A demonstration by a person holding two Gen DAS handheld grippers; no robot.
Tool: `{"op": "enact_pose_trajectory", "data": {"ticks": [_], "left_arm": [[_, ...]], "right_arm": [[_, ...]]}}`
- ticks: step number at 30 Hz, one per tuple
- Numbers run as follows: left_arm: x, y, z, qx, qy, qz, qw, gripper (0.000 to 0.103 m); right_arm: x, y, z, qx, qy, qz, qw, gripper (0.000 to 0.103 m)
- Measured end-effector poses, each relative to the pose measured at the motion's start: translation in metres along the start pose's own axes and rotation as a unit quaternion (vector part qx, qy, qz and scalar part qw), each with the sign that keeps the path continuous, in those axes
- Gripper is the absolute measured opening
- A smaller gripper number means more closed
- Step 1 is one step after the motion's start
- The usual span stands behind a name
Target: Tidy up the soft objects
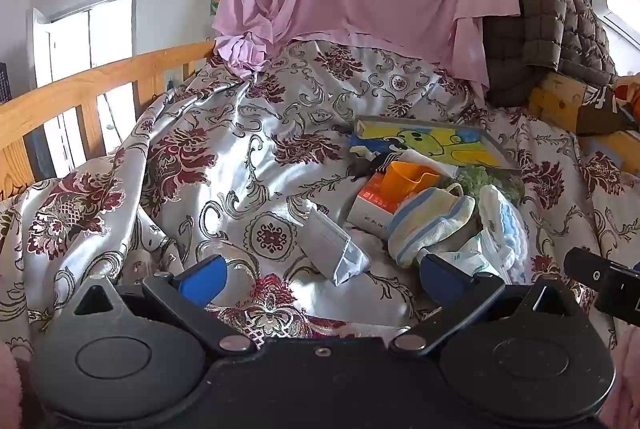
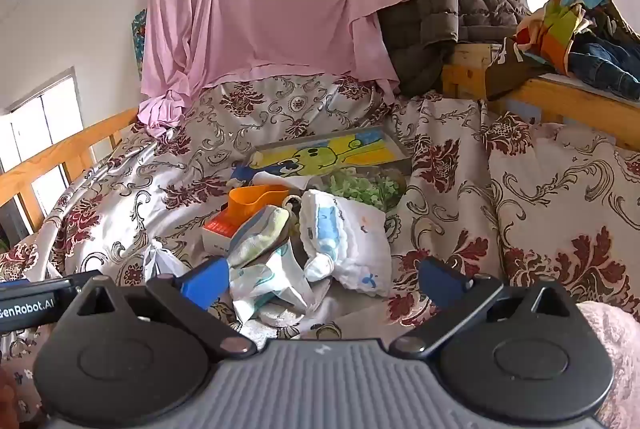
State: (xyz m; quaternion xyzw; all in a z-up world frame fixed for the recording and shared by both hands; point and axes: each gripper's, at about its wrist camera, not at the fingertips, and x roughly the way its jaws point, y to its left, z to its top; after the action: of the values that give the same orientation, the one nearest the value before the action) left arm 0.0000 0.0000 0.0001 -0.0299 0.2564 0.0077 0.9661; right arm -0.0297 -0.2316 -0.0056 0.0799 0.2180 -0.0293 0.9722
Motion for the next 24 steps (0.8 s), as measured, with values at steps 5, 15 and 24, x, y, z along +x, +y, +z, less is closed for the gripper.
{"op": "enact_pose_trajectory", "data": {"ticks": [5, 15, 24], "left_arm": [[-0.0001, 0.0001, -0.0001, -0.001, -0.001, 0.0, 1.0, 0.102], [-0.0001, 0.0001, 0.0, -0.002, 0.0, -0.001, 1.0, 0.102], [-0.0009, 0.0005, 0.0002, -0.003, -0.003, 0.0, 1.0, 0.102]], "right_arm": [[0.0002, 0.0, 0.0, 0.001, 0.001, 0.001, 1.0, 0.103], [0.0001, -0.0001, -0.0001, 0.002, 0.001, 0.001, 1.0, 0.103], [0.0003, -0.0003, -0.0002, 0.003, 0.003, 0.001, 1.0, 0.103]]}}
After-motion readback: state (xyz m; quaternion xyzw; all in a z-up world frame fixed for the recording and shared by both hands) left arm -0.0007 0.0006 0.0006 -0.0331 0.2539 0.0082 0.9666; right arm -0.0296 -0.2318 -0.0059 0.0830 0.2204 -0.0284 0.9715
